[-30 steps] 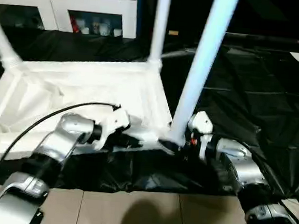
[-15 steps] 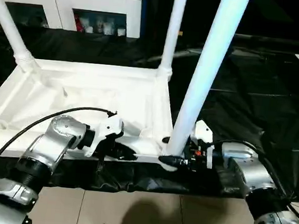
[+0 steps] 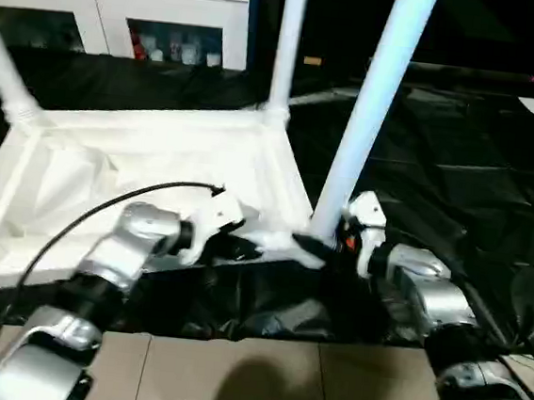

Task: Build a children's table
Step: Rotate leg to tighten

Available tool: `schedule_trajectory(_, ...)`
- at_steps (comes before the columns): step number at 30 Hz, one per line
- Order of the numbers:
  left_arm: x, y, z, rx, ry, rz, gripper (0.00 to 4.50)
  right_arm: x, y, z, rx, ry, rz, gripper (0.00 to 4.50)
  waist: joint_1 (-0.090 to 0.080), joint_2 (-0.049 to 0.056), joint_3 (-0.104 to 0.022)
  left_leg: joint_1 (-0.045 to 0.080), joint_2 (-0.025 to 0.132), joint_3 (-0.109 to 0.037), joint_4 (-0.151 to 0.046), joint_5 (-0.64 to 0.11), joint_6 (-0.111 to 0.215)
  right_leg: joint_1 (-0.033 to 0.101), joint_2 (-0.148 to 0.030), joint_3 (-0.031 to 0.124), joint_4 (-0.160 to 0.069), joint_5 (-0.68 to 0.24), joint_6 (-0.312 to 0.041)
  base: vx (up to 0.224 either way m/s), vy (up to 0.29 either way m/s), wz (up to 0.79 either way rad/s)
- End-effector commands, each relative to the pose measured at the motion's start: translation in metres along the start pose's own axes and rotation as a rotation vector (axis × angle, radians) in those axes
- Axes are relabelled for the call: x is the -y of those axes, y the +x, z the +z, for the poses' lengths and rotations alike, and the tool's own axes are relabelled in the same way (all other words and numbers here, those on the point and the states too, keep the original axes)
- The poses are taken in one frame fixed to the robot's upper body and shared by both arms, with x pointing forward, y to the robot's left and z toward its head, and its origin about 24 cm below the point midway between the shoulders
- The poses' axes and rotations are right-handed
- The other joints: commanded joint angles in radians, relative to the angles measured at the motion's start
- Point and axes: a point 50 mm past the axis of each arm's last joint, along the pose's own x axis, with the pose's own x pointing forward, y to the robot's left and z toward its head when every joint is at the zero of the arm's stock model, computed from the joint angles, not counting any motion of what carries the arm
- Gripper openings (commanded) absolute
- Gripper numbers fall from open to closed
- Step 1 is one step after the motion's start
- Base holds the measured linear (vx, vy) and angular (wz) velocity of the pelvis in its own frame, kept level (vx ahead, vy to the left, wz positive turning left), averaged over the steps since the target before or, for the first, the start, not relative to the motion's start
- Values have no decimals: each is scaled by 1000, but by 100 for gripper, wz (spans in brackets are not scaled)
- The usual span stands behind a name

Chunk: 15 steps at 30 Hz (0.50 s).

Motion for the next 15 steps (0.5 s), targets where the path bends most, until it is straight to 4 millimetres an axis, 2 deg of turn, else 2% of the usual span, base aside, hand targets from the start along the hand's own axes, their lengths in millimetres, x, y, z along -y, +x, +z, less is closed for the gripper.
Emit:
schedule_trajectory(1, -6, 14, 20, 80, -32, 151, 0, -24, 18, -15, -73, 41, -15, 262, -8, -8, -55, 41, 131, -85, -103, -357, -110, 7, -133, 88, -92, -371, -219, 0, 0, 0)
schedule_trajectory(3, -6, 21, 27, 101, -45, 194, 0, -25, 24, -13, -64, 83, -90, 262, -5, -7, -56, 36, 132, -83, -100, -337, -96, 12, -139, 91, -92, -334, -221, 0, 0, 0)
schedule_trajectory(5, -2, 27, 31, 116, -35, 191, 0, -28, 27, -10, -40, 71, -87, 262, -4, -5, -62, 31, 131, -78, -99, -282, -73, 18, -135, 89, -84, -255, -230, 0, 0, 0)
schedule_trajectory(6, -1, 29, 32, 118, -30, 186, 0, -29, 28, -9, -31, 66, -79, 262, -2, -7, -64, 30, 129, -71, -96, -241, -51, 20, -132, 87, -77, -180, -245, 0, 0, 0)
schedule_trajectory(7, -1, 29, 32, 119, -29, 183, 0, -29, 28, -9, -27, 68, -75, 262, -2, -8, -65, 27, 129, -71, -95, -226, -40, 24, -133, 86, -75, -160, -250, 0, 0, 0)
schedule_trajectory(8, 0, 30, 33, 122, -27, 176, 0, -30, 28, -8, -19, 72, -66, 318, -1, -8, -65, 24, 129, -71, -95, -213, -31, 27, -133, 86, -73, -147, -253, 0, 0, 0)
schedule_trajectory(9, 3, 30, 33, 135, -24, 147, 0, -30, 28, -3, 19, 91, -37, 332, 0, -7, -65, 23, 129, -70, -94, -195, -16, 28, -132, 85, -72, -129, -256, 0, 0, 0)
schedule_trajectory(11, 5, 30, 33, 139, -16, 113, 0, -31, 27, 1, 46, 93, 11, 353, 2, -5, -64, 22, 130, -70, -94, -204, -3, 30, -133, 84, -74, -145, -257, 0, 0, 0)
schedule_trajectory(12, 6, 28, 30, 136, 3, 85, 0, -31, 26, 2, 47, 59, 41, 353, 1, -5, -63, 22, 132, -72, -97, -215, -6, 30, -131, 83, -75, -170, -255, 0, 0, 0)
schedule_trajectory(13, 6, 28, 30, 136, 3, 85, 0, -31, 26, 2, 47, 59, 41, 378, 1, -4, -64, 23, 133, -73, -97, -215, -9, 30, -131, 82, -74, -171, -255, 0, 0, 0)
schedule_trajectory(15, 7, 24, 27, 133, 21, 41, 0, -32, 23, 1, 42, 12, 97, 386, -1, -4, -64, 23, 132, -71, -97, -217, -11, 30, -131, 83, -73, -163, -259, 0, 0, 0)
